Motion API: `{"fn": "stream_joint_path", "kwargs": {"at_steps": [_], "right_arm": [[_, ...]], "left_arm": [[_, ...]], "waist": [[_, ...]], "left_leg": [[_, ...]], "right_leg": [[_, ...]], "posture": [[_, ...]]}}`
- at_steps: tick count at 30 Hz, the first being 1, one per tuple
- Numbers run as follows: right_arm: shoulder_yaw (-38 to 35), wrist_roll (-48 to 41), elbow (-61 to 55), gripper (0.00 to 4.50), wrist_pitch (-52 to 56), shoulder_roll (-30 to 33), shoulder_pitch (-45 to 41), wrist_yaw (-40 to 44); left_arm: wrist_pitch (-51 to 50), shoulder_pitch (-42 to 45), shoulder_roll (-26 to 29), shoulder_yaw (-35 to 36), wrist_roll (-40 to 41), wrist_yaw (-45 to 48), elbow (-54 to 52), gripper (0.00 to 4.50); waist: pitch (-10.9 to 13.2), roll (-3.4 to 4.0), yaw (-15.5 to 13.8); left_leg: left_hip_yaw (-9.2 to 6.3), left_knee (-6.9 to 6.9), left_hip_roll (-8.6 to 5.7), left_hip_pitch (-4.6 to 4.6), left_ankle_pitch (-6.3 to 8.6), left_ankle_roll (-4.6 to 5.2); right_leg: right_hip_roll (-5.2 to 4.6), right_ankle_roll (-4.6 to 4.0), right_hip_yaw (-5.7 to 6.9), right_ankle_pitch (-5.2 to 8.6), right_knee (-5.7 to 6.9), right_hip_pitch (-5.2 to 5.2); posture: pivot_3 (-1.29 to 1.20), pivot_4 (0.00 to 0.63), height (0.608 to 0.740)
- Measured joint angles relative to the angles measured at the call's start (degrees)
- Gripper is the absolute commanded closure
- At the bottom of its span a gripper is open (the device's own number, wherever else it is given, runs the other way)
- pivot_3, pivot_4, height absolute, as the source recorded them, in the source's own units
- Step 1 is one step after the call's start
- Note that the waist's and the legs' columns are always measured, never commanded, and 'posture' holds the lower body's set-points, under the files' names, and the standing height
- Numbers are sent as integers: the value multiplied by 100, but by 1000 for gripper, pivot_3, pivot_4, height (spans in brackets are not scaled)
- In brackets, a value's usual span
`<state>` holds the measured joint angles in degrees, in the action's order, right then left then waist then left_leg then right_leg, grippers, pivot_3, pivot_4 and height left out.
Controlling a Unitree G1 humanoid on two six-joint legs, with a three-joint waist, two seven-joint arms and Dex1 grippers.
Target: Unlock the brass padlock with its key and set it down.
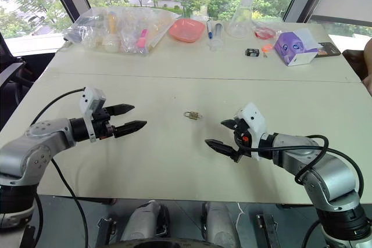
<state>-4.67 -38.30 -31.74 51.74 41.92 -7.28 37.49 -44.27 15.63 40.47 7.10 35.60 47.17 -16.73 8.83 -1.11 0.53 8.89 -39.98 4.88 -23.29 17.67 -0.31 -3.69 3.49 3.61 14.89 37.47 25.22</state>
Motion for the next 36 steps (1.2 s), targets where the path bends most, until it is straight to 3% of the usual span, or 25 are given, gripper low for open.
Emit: {"fn": "stream_joint_path", "kwargs": {"at_steps": [11,18,22,26,32,36], "right_arm": [[3,87,41,59,0,-34,-80,-62],[172,145,64,59,31,-61,-274,-87],[236,138,77,59,482,-14,-505,-288],[195,209,48,59,654,-70,-423,-565],[89,201,-329,59,753,-373,103,-1039],[-110,206,-589,59,768,-619,355,-1397]], "left_arm": [[367,564,225,-522,-363,541,337,0],[1694,1777,68,-1752,-1432,1560,1700,0],[2954,3421,-586,-2630,-2389,2445,3820,0],[3881,4620,-1567,-2983,-2947,2993,5813,0],[4848,5156,-2496,-3106,-3492,3394,7701,0],[5256,5442,-2950,-3085,-3834,3141,8468,0]], "waist": [[0,0,-1],[0,0,-97],[0,-4,-185],[0,-4,-244],[2,-6,-241],[2,-7,-263]], "left_leg": [[7,0,0,-1,-19,-34],[19,-5,-4,-2,-19,-34],[19,-13,-10,-11,-18,-31],[20,-6,-12,-19,-10,-17],[11,-7,-10,-20,-7,-12],[5,-14,-11,-21,14,24]], "right_leg": [[2,0,0,0,0,0],[3,0,3,0,0,-1],[2,1,4,0,-8,-1],[4,2,4,-1,-28,3],[8,3,4,-1,-24,9],[5,3,4,-1,-20,4]], "posture": [[0,150,740],[0,150,740],[0,150,740],[0,150,740],[0,150,740],[0,150,740]]}}
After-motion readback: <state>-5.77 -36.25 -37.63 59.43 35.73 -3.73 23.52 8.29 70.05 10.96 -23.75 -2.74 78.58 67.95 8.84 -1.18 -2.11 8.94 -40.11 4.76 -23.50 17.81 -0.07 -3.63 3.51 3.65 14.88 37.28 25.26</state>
